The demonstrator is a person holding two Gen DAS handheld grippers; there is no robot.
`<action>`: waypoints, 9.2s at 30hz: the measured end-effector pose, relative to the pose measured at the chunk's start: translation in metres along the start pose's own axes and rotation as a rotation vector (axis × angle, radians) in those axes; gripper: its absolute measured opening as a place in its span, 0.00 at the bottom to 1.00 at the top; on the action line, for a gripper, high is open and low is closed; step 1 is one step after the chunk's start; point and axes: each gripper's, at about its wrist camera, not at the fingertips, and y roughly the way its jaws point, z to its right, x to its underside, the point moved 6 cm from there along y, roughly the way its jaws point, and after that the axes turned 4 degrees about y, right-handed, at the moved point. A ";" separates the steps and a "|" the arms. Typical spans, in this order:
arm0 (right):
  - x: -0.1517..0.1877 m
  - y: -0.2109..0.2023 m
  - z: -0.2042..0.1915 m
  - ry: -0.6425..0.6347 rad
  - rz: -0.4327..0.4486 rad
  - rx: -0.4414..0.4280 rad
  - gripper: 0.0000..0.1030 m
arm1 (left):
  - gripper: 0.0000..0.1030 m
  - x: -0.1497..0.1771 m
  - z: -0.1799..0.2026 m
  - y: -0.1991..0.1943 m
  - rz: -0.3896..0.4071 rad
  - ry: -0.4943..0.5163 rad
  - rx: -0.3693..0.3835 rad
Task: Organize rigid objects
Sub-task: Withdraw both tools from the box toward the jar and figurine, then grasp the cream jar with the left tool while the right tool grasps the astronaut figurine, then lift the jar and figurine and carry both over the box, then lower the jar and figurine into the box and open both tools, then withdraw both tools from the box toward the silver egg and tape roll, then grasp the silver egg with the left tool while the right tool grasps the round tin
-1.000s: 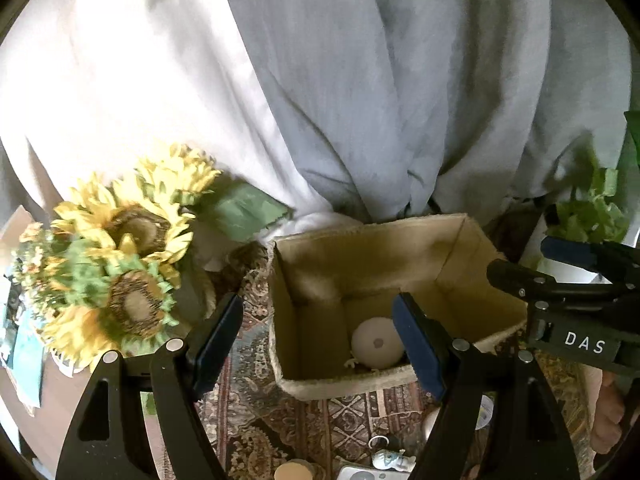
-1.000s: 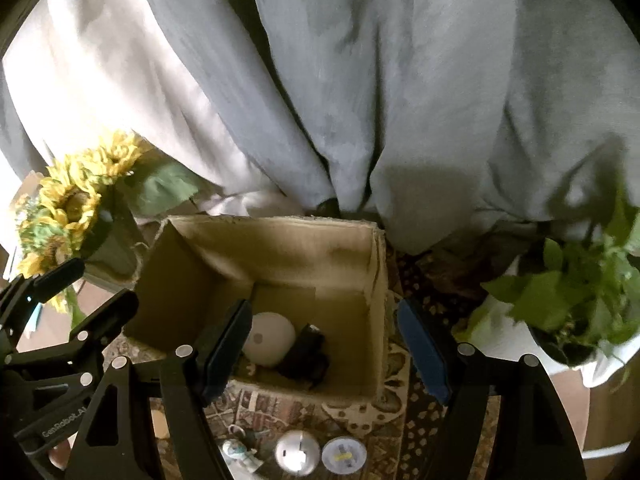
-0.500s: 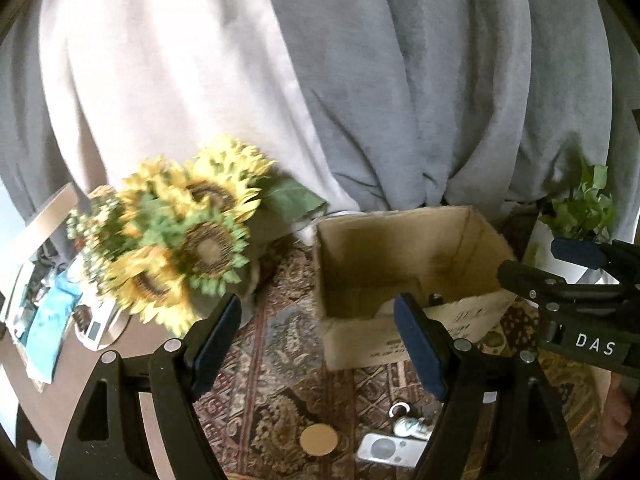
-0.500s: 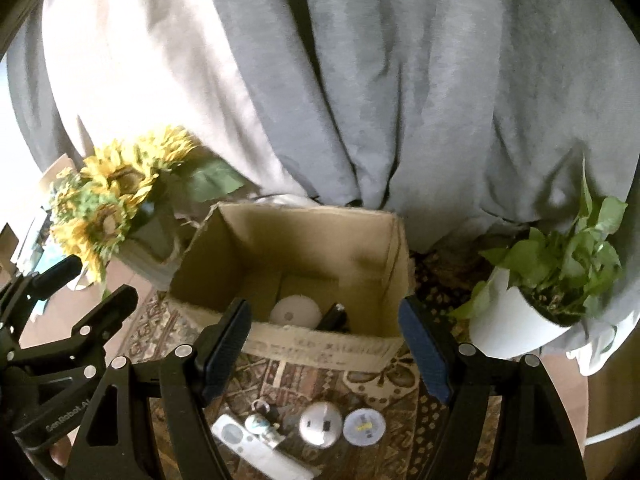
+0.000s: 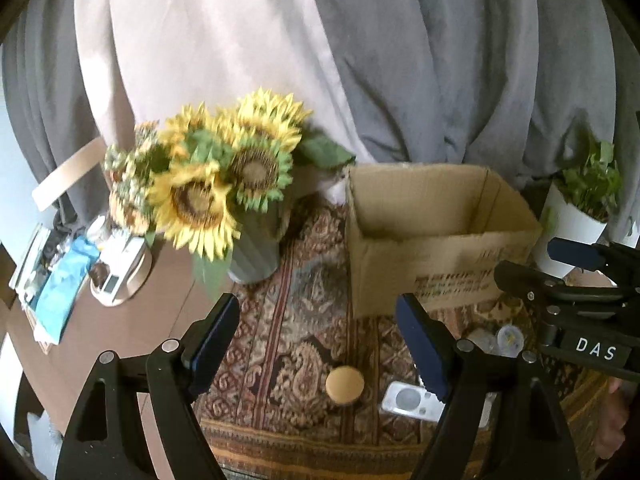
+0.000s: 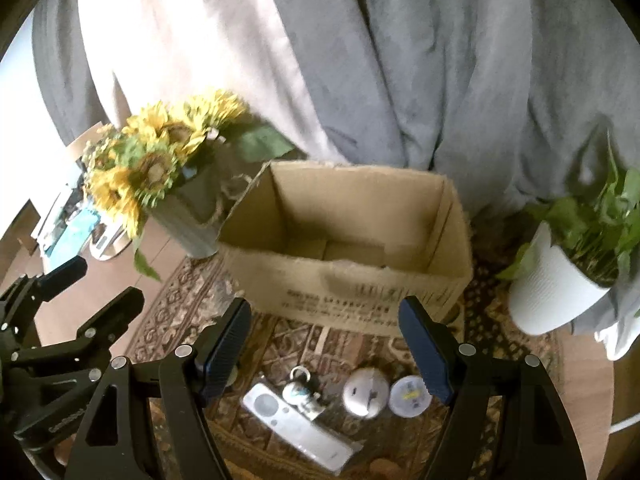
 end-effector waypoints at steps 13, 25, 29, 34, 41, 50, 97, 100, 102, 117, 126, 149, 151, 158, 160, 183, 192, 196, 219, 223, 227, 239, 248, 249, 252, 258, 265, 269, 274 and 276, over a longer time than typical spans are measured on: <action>0.048 0.018 -0.010 -0.005 -0.059 -0.033 0.75 | 0.78 0.047 0.002 0.008 -0.051 -0.001 0.020; 0.080 0.038 -0.013 -0.032 -0.114 -0.029 0.75 | 0.78 0.085 0.007 0.031 -0.098 0.016 0.057; 0.088 0.049 -0.013 -0.026 -0.143 -0.036 0.75 | 0.78 0.090 0.007 0.043 -0.121 0.014 0.068; 0.098 0.065 -0.013 -0.020 -0.184 -0.034 0.74 | 0.78 0.097 0.007 0.057 -0.144 0.010 0.086; 0.109 0.086 -0.011 -0.016 -0.221 -0.027 0.70 | 0.78 0.104 0.011 0.079 -0.168 0.012 0.110; 0.120 0.111 -0.006 0.009 -0.270 -0.039 0.59 | 0.76 0.109 0.016 0.102 -0.194 0.014 0.136; 0.098 0.077 0.015 0.104 -0.157 -0.099 0.42 | 0.39 0.074 0.040 0.077 -0.125 -0.037 0.218; 0.092 0.066 0.018 0.111 -0.132 -0.105 0.42 | 0.39 0.067 0.042 0.068 -0.096 -0.034 0.224; 0.087 0.061 0.016 0.115 -0.112 -0.107 0.42 | 0.39 0.061 0.043 0.062 -0.078 -0.030 0.225; 0.043 -0.003 0.027 0.128 0.078 -0.098 0.43 | 0.39 0.008 0.057 0.019 0.080 0.002 0.247; 0.016 -0.031 0.036 0.138 0.172 -0.084 0.43 | 0.39 -0.028 0.063 0.002 0.164 0.018 0.244; -0.060 -0.035 0.060 0.146 0.275 -0.050 0.43 | 0.39 -0.106 0.069 0.027 0.166 0.029 0.269; -0.066 -0.030 0.061 0.148 0.271 -0.053 0.43 | 0.39 -0.112 0.068 0.033 0.161 0.025 0.269; -0.085 -0.010 0.059 0.147 0.238 -0.054 0.43 | 0.39 -0.131 0.069 0.056 0.110 0.032 0.298; -0.091 -0.001 0.056 0.145 0.216 -0.053 0.43 | 0.39 -0.134 0.071 0.066 0.077 0.034 0.312; -0.084 0.098 0.071 0.161 -0.071 -0.007 0.43 | 0.40 -0.108 0.083 0.157 -0.216 0.040 0.277; -0.075 0.100 0.076 0.177 -0.089 0.006 0.46 | 0.48 -0.109 0.081 0.142 -0.151 0.052 0.226; -0.074 0.085 0.076 0.168 -0.048 0.016 0.46 | 0.52 -0.112 0.078 0.122 -0.092 0.056 0.201; -0.042 -0.016 0.093 0.105 0.146 0.079 0.74 | 0.79 -0.081 0.097 0.016 0.163 0.148 0.138; -0.030 -0.024 0.100 0.103 0.149 0.090 0.74 | 0.79 -0.067 0.105 0.013 0.160 0.168 0.149; -0.016 -0.028 0.103 0.091 0.144 0.100 0.74 | 0.79 -0.052 0.114 0.009 0.158 0.191 0.168; 0.024 -0.018 0.113 0.085 0.069 0.093 0.74 | 0.79 -0.013 0.138 0.017 0.113 0.268 0.211; 0.054 -0.004 0.122 0.094 -0.002 0.091 0.74 | 0.79 0.016 0.156 0.035 0.043 0.309 0.259; 0.058 -0.002 0.123 0.097 -0.012 0.091 0.74 | 0.79 0.020 0.157 0.037 0.036 0.316 0.265; 0.065 0.002 0.126 0.089 -0.030 0.097 0.74 | 0.79 0.030 0.163 0.045 0.008 0.335 0.278; 0.078 0.015 0.129 0.081 -0.072 0.090 0.74 | 0.82 0.046 0.174 0.061 -0.051 0.360 0.327; 0.094 0.035 0.133 0.077 -0.138 0.071 0.74 | 0.83 0.059 0.187 0.080 -0.112 0.397 0.370; 0.103 0.049 0.135 0.066 -0.187 0.060 0.74 | 0.83 0.062 0.191 0.089 -0.124 0.420 0.379; 0.112 0.065 0.136 0.057 -0.244 0.045 0.74 | 0.83 0.067 0.198 0.100 -0.138 0.467 0.400; 0.115 0.072 0.135 0.042 -0.269 0.044 0.74 | 0.83 0.069 0.202 0.104 -0.141 0.494 0.407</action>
